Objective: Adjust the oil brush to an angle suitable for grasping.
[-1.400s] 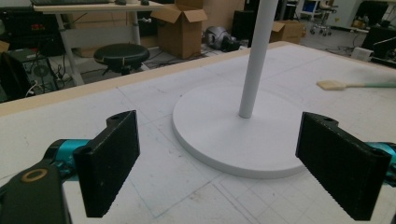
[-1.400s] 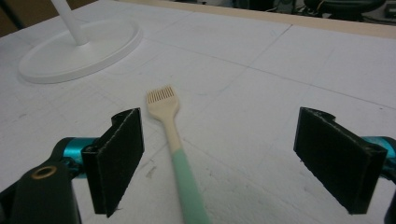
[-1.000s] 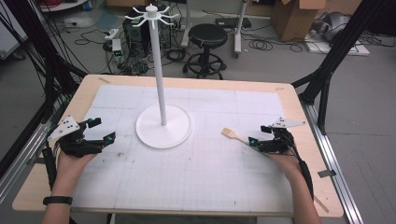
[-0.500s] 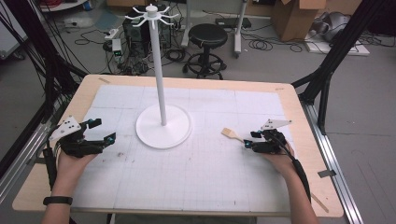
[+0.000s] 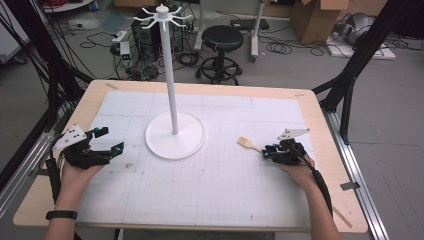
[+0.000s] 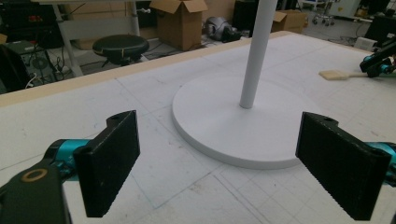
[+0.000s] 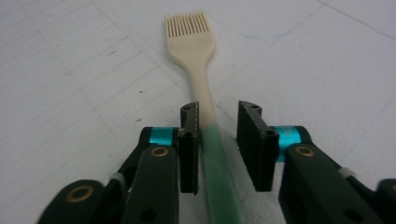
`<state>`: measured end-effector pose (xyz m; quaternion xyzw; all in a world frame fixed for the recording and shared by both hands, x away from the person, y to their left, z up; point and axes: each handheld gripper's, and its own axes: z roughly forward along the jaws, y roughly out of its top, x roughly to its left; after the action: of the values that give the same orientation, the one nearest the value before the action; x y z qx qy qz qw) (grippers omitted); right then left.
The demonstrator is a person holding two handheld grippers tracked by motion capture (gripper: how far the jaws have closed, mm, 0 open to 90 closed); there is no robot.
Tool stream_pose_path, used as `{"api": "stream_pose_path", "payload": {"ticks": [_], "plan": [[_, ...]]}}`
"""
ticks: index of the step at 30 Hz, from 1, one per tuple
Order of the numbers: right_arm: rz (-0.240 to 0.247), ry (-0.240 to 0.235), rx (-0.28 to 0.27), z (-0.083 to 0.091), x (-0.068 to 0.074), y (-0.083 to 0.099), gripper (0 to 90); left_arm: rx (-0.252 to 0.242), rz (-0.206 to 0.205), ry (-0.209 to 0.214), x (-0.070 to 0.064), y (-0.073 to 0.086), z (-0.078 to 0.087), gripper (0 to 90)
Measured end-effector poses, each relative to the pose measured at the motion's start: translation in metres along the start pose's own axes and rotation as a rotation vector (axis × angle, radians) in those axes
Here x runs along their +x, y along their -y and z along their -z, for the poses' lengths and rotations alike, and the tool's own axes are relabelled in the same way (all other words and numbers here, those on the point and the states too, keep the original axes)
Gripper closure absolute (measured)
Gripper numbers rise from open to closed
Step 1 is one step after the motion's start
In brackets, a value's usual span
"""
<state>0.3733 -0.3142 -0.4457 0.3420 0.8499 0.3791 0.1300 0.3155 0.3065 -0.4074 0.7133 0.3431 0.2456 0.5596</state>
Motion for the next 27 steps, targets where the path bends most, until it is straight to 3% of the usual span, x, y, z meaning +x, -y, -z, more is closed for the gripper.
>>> {"api": "stream_pose_path", "payload": {"ticks": [6,15,22,23,27], "plan": [[0.023,0.018,0.011,0.000,0.003,-0.001,79.8,-0.001,0.002,-0.002,-0.001,0.000,0.000,14.3],[0.024,0.014,0.012,0.001,0.004,-0.001,82.0,-0.001,-0.001,-0.004,0.000,0.000,0.000,14.3],[0.027,-0.027,-0.028,0.008,0.004,-0.003,82.1,-0.006,-0.001,-0.001,-0.001,-0.001,0.001,14.3],[0.046,-0.046,-0.053,0.012,0.007,-0.007,82.1,-0.009,0.001,-0.003,-0.001,-0.001,0.001,14.3],[0.084,-0.071,-0.068,0.015,0.016,-0.017,82.1,-0.015,0.002,0.000,-0.001,-0.001,0.002,14.3]]}}
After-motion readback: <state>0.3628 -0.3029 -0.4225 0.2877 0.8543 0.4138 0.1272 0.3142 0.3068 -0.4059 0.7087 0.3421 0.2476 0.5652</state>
